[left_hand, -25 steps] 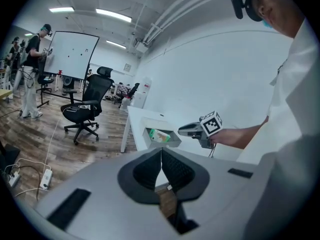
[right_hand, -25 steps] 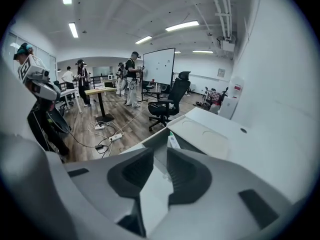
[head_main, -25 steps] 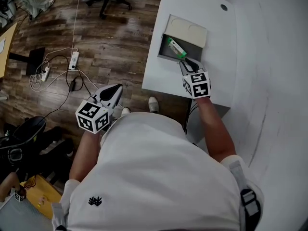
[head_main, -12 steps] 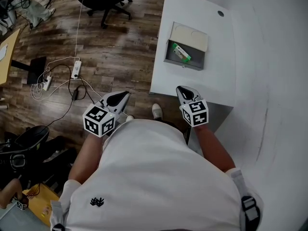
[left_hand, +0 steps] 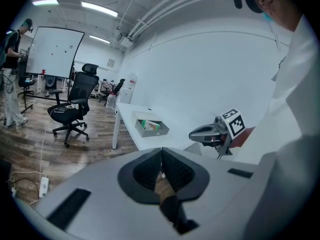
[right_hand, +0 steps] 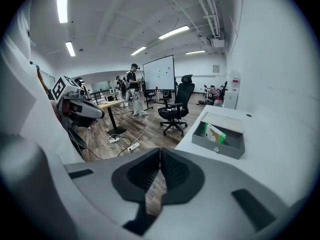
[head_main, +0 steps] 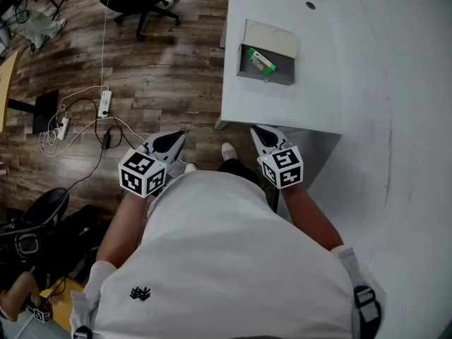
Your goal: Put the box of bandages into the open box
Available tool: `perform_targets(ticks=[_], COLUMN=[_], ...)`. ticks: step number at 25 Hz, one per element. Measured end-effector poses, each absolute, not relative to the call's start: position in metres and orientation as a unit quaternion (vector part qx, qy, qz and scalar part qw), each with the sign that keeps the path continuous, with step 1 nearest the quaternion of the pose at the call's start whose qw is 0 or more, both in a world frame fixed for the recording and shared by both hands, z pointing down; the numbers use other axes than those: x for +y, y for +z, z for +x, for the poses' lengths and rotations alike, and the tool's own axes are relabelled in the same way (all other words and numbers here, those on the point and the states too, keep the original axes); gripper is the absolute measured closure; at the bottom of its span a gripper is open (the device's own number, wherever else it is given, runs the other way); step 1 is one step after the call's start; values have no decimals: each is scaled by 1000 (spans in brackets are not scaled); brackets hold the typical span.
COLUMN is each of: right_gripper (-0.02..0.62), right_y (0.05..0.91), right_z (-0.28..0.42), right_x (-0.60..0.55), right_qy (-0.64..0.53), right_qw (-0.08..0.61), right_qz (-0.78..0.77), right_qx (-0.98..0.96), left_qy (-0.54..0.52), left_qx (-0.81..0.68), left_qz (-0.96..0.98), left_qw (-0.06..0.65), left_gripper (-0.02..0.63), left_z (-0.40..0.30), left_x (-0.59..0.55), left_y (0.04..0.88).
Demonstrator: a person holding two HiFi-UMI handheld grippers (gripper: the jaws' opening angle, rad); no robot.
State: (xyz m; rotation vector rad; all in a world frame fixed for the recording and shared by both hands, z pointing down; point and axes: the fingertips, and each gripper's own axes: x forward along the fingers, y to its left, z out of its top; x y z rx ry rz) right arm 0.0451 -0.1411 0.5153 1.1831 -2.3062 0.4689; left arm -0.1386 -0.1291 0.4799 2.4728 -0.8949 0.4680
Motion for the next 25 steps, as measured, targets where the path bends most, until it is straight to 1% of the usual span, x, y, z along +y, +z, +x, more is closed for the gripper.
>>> perform_targets(ticks=[9,25], right_gripper=[588,589], right_y=[512,509], right_z=[41,20], right_x=[-107,-95], right_qy=[175,164], right_qw=[247,241], right_qz=[448,445], right_qx=[-841,-847], left_qy=[164,165], left_qx=[-305,-301], left_qz=[909,909], left_qw=[233,235], left_gripper=[597,598], left_z=[-139,-154], left_x=[-108,-96], left_y=[486,492])
